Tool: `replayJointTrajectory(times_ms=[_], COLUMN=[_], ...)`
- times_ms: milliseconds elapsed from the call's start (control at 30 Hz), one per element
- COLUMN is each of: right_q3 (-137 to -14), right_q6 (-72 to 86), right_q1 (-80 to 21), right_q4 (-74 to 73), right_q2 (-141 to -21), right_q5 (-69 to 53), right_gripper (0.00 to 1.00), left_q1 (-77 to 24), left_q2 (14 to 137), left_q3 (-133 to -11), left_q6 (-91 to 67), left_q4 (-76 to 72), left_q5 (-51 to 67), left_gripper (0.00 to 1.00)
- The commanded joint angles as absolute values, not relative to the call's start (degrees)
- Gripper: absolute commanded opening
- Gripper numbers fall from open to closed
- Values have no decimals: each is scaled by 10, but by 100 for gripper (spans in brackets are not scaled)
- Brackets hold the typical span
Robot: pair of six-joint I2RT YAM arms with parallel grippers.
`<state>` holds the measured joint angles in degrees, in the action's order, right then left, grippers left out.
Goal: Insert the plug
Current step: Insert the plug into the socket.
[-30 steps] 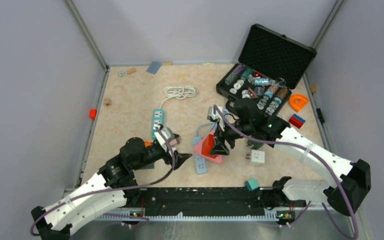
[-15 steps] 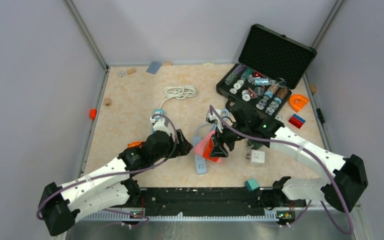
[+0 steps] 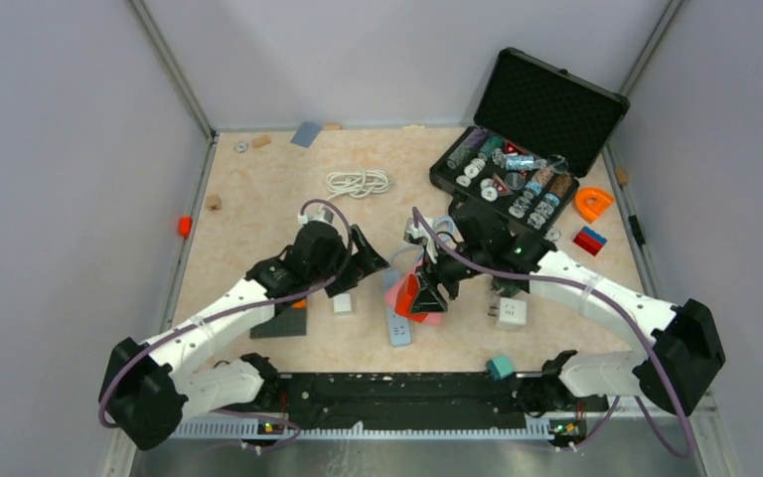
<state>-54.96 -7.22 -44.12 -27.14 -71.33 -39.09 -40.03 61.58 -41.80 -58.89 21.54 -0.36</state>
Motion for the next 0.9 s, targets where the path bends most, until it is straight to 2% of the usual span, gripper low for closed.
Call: replayJointTrajectory(times_ms=[0, 167, 433, 867], right_q3=[-539, -535, -532, -487], right_q6=[-113, -137, -137, -109], right_q1=[-460, -499, -544, -548], right_q4=[-238, -240, -241, -150], right_q2=[-712, -720, -747, -738], right_q5=[-412, -362, -249, -241], right_gripper=[0, 0, 0, 0], left_q1=[-322, -261, -231, -227], left_q2=[623, 603, 579, 546], left_q3=[-404, -388, -405, -389], left_q6=[-644, -668, -633, -630], left_q4=[119, 81, 135, 154], left_q5=[161, 217, 205, 187], left_gripper=[99, 99, 99, 99])
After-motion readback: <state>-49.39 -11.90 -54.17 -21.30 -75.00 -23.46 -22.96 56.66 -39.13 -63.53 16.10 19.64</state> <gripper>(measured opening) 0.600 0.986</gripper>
